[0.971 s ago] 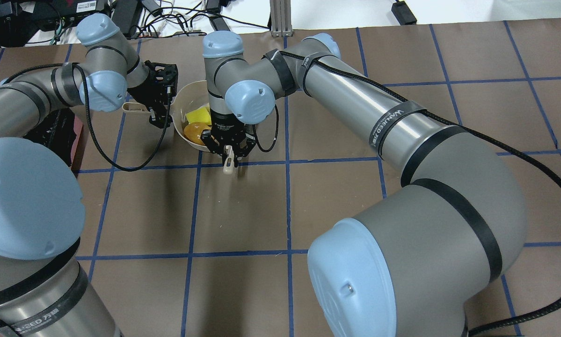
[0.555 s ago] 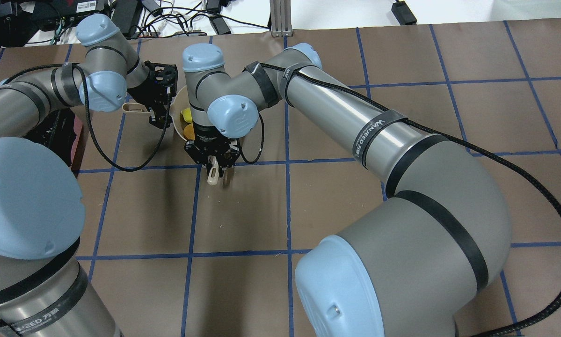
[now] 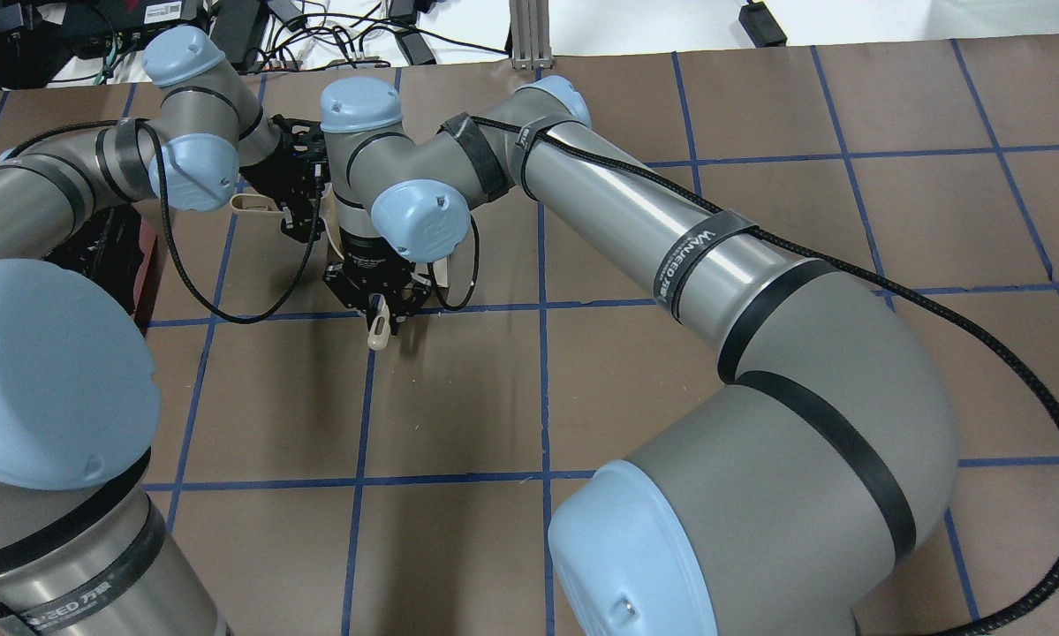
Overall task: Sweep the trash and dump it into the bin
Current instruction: 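Withdraw the brush with the right gripper toward its start spot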
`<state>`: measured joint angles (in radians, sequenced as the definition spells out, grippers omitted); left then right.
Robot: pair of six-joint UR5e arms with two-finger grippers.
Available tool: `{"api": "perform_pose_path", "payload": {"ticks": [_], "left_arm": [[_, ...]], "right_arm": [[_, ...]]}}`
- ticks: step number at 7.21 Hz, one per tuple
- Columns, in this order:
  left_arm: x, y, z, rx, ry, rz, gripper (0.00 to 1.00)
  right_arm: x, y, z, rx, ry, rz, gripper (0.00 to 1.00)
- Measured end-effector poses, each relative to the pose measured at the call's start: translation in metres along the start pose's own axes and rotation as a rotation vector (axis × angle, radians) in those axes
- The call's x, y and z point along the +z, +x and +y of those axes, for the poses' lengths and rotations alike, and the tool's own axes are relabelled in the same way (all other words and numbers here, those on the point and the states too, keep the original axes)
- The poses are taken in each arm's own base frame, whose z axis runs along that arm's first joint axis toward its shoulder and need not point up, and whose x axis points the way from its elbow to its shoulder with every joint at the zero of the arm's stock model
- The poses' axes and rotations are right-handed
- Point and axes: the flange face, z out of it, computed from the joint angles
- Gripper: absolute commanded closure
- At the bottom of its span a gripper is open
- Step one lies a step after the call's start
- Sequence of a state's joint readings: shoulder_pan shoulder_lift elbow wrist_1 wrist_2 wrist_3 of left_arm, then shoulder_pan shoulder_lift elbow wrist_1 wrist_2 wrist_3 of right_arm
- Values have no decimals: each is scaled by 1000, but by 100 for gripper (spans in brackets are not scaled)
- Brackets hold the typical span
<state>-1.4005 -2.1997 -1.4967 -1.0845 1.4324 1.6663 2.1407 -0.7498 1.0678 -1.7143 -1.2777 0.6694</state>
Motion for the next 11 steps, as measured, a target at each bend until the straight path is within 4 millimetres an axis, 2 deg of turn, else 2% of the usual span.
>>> {"api": "perform_pose_path", "payload": {"ticks": [1, 2, 4, 7, 8, 10, 11], "left_arm": [[0, 0, 0, 0, 1, 0, 100], [0, 0, 0, 0, 1, 0, 100], [0, 0, 0, -2, 2, 1, 100], [-11, 3, 0, -12, 2, 2, 100], [-17, 4, 7, -24, 11, 4, 100], [-30, 6, 30, -68, 74, 10, 100], [-38, 7, 38, -83, 92, 12, 100]], "right_arm": [[-3, 11, -5, -11, 0, 12, 100], [-12, 32, -15, -5, 2, 33, 100], [-53, 100, -35, 16, -10, 46, 100], [-110, 224, -58, 66, -117, 38, 100], [-126, 267, -65, 86, -152, 23, 100], [-144, 358, -74, 74, -185, -14, 100], [-146, 411, -72, 32, -190, -2, 100]]}}
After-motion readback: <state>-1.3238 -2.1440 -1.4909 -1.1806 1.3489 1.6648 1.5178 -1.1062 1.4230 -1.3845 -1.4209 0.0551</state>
